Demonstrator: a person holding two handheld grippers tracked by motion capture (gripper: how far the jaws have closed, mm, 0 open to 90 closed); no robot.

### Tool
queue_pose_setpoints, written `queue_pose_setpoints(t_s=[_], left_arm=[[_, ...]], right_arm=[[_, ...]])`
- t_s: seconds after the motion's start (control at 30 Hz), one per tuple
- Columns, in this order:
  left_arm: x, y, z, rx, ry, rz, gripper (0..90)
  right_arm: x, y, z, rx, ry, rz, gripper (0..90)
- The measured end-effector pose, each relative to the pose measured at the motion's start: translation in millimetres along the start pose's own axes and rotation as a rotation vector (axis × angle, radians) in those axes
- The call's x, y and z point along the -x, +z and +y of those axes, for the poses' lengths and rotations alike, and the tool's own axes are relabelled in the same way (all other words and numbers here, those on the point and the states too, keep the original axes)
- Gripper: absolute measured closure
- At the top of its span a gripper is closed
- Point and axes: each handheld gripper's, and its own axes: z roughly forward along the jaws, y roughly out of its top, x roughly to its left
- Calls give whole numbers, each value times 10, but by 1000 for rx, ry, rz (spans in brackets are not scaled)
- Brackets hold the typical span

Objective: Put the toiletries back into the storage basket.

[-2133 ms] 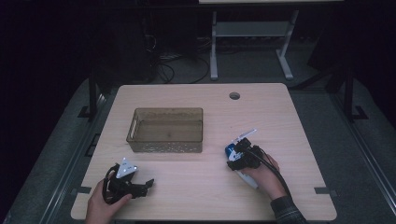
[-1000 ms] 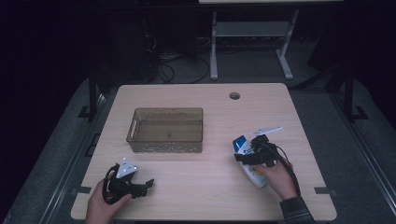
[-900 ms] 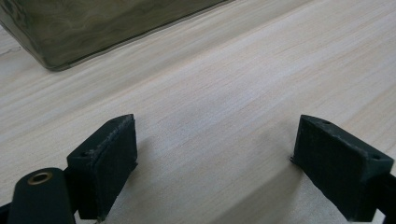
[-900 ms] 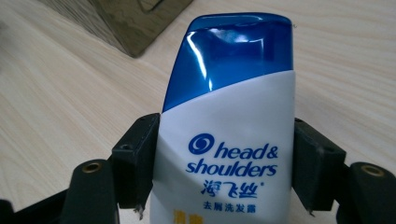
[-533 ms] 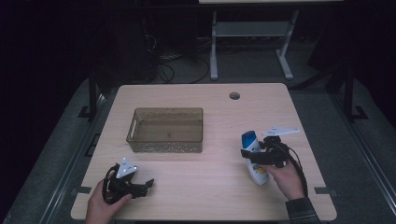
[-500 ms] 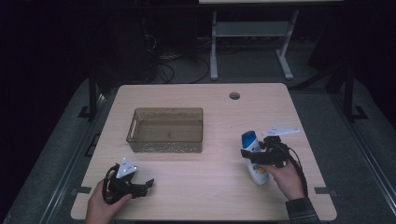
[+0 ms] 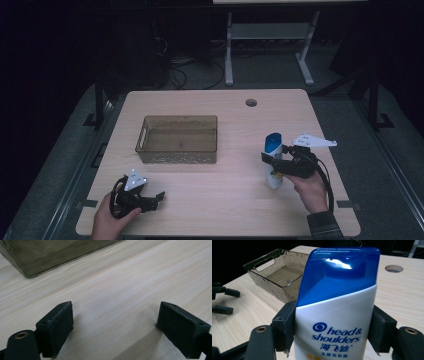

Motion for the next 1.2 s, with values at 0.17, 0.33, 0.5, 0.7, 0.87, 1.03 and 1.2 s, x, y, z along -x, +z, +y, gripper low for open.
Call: queue_pose_setpoints(t_s=[0.17,0.33,0.5,0.7,0.87,1.03,1.2], left_arm=[[0,0,0,0,0,0,124],[-2,-1,1,-1,2,0,124],[-2,-2,1,-3,2,0,124],[-2,-2,2,-2,2,0,124],[-3,-3,2,-5,4,-1,124],[-3,-2,2,-3,3,0,124],[-2,-2,2,-3,1,0,124]], right_arm=[[-19,13,33,14,-4,4,326],[-74,46,97,35,-12,2,326],[-133,102,201,55,-34,11,327],[-193,166,318,78,-49,28,327],[-249,234,437,105,-58,42,327],[-295,290,515,115,-70,50,327],[-373,395,626,129,-75,64,327]])
